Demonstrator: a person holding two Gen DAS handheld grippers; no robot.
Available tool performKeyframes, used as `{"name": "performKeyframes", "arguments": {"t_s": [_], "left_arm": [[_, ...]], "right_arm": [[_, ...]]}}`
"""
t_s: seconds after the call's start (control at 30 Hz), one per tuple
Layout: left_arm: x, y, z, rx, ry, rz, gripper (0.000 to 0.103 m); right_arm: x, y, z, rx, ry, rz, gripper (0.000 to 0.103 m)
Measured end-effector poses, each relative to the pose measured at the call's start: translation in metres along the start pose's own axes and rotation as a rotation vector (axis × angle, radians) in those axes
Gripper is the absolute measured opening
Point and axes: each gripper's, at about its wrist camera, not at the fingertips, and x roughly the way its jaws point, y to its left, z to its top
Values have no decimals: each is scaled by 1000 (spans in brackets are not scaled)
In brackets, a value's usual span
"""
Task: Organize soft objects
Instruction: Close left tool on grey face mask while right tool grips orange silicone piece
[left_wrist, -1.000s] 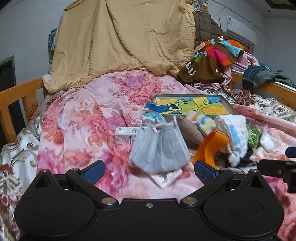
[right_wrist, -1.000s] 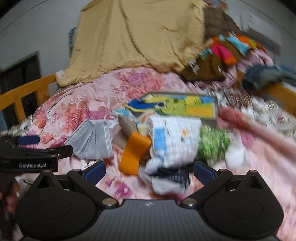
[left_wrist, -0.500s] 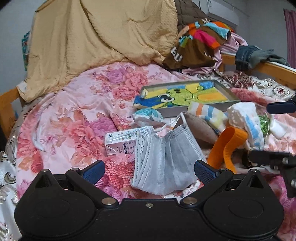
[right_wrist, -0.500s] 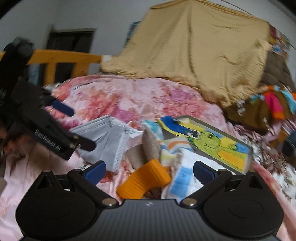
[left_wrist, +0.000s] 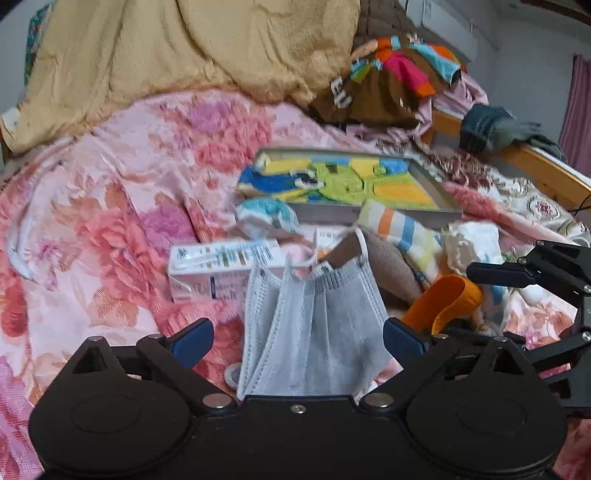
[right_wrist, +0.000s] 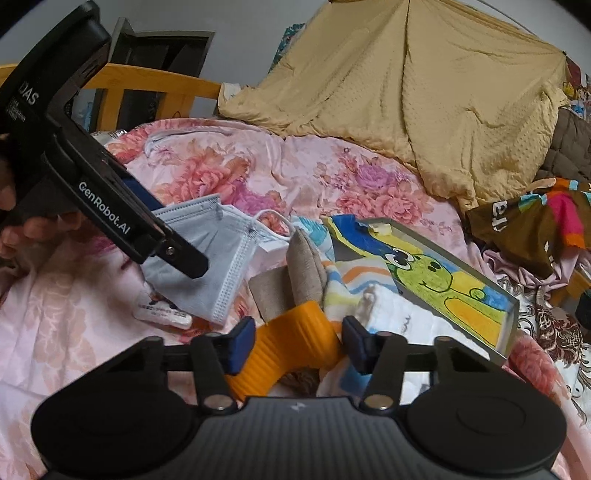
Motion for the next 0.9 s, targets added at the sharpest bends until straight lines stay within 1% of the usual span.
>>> {"name": "performKeyframes", "arguments": {"t_s": [0.07,0.1,0.17,0.2,0.23,0.27,0.3,0.33,0.37,0.4,0.47,0.53,0.57,0.73,0.8,0.9], "left_arm": [[4,2,2,-29,49,-12,89],[5,3,1,-45,64,-18,86],[6,6,0,-70,83,-27,76],[5,6,-1,-76,90,-31,73],[5,6,-2,-84,93,-36,67],[4,6,-3,-96,93,-46,59],[3,6,-4,-106,93,-61,54],[3,6,-4,-113,94,-73,44],[3,4,-5,-113,93,-79,42],[3,3,-5,-108,91,-74,42],[0,-1,-5,-97,83,-70,31],[-3,-4,-5,-90,75,-65,27],[-5,-7,-4,-83,72,-59,16],[-11,-22,-4,-14,54,-35,12],[-15,-28,-5,-6,44,-26,9],[-22,-34,-6,-3,25,-25,9]], "right_arm": [[-1,-1,-2,3,-2,-8,46],[-1,-1,-2,2,-1,-15,44],[0,-1,-3,0,6,-29,41],[0,0,-4,-7,9,-37,39],[0,2,-4,-14,9,-43,38],[0,4,-4,-22,9,-49,34],[0,5,-4,-28,10,-53,30],[1,5,-4,-32,11,-54,29],[1,6,-4,-36,12,-56,28],[1,6,-5,-41,12,-59,27],[1,8,-6,-50,11,-64,25],[1,9,-6,-56,9,-62,23],[2,10,-6,-59,10,-63,21],[-1,13,-7,-74,-8,-84,17],[-5,14,-6,-79,-30,-91,16],[-12,16,-4,-91,-64,-102,15]]}}
